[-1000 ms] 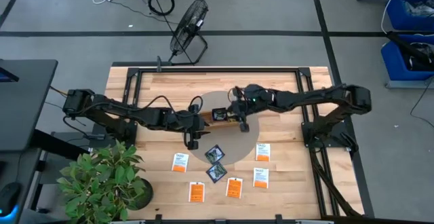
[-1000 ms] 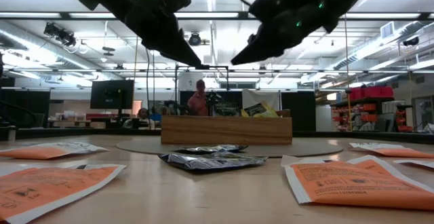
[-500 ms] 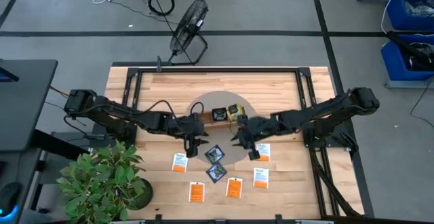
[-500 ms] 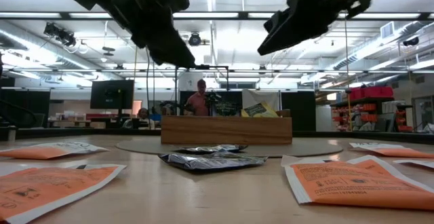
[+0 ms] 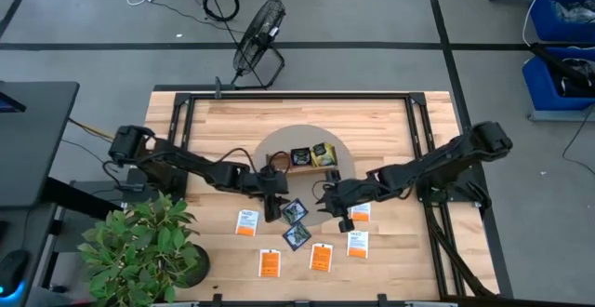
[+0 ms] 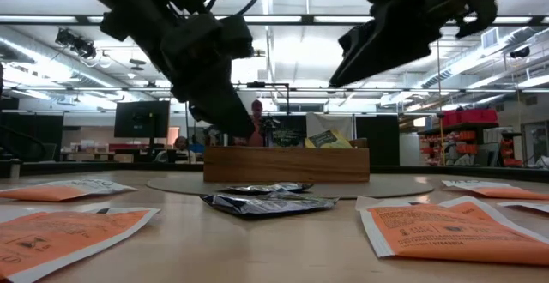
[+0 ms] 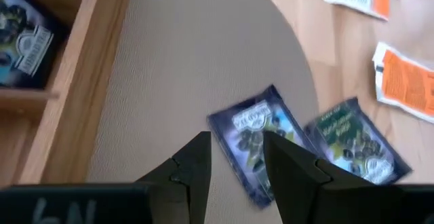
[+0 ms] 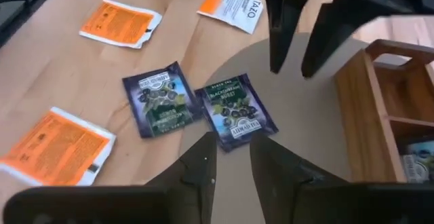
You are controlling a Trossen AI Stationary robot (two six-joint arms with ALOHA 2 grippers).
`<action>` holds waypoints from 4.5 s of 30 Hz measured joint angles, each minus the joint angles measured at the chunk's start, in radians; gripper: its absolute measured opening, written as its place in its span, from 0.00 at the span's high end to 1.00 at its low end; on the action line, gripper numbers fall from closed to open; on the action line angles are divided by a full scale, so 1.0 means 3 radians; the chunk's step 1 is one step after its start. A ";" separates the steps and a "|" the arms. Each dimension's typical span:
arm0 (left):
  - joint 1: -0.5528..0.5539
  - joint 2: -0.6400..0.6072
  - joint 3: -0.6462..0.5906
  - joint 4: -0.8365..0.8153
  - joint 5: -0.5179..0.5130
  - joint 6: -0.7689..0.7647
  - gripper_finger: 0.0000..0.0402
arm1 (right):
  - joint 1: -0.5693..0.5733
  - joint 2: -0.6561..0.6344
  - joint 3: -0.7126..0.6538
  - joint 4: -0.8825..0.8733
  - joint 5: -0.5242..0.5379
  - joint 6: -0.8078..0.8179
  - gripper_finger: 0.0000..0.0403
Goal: Pick & Place Tea
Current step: Put the violet tea bag into the middle section of the wooden organizer
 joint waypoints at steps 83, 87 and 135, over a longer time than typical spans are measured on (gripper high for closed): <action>-0.0090 0.0076 0.0000 -0.0087 -0.0017 0.0214 0.56 | -0.0004 0.1383 0.0587 0.0035 0.0391 0.0336 1.00; -0.0090 0.0076 0.0000 -0.0086 -0.0016 0.0240 0.56 | -0.0004 0.1223 0.0580 -0.0266 0.0576 0.0288 1.00; 0.0307 -0.0357 -0.0001 0.0983 0.0111 -0.0035 0.56 | 0.0429 0.0765 0.1227 -0.1383 0.2518 -0.1750 1.00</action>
